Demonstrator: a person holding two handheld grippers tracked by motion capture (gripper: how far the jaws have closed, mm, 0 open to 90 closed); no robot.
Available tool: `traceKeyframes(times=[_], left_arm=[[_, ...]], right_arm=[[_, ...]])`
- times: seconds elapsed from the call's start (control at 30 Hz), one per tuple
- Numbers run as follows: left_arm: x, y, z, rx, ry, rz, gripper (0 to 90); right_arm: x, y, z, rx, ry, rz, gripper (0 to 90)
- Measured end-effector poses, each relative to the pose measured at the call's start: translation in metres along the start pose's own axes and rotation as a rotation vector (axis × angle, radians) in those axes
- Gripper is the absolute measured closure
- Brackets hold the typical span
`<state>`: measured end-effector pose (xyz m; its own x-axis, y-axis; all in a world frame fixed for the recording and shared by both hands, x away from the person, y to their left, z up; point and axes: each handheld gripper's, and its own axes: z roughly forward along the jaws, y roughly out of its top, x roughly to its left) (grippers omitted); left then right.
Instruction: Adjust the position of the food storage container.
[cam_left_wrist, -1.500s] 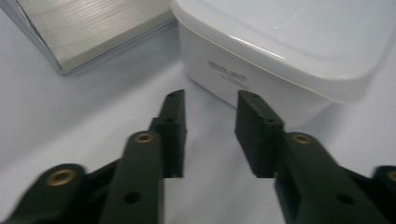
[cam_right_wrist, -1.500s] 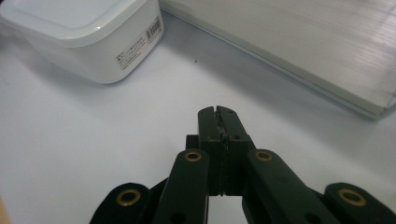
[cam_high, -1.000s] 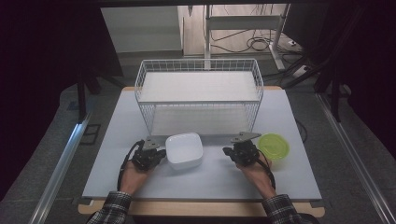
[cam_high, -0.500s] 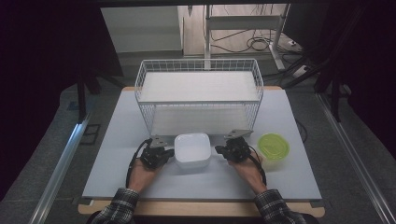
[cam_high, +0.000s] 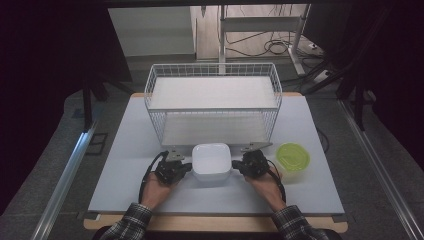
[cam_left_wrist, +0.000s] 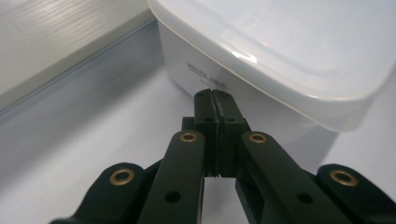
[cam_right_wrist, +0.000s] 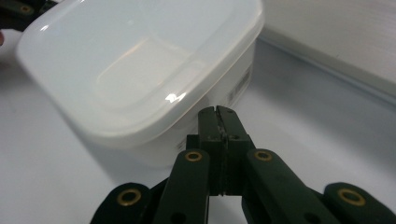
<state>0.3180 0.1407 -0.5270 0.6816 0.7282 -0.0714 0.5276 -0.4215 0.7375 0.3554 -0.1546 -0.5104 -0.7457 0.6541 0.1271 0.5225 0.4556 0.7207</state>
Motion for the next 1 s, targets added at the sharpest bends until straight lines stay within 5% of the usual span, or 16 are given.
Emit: traceKeyframes(times=[0.27,0.57,1.0], left_arm=[[-0.005,-0.001,-0.004,0.002,0.002,-0.013,90.0],[0.006,0.006,0.005,-0.026,0.034,-0.038,89.9],[-0.012,0.0,-0.006,-0.01,0.006,-0.038,90.0]], right_arm=[[0.012,-0.008,-0.011,0.012,0.01,-0.029,89.7],[-0.003,0.006,0.002,-0.037,-0.036,0.007,89.7],[0.011,-0.003,-0.013,-0.007,-0.028,-0.008,89.8]])
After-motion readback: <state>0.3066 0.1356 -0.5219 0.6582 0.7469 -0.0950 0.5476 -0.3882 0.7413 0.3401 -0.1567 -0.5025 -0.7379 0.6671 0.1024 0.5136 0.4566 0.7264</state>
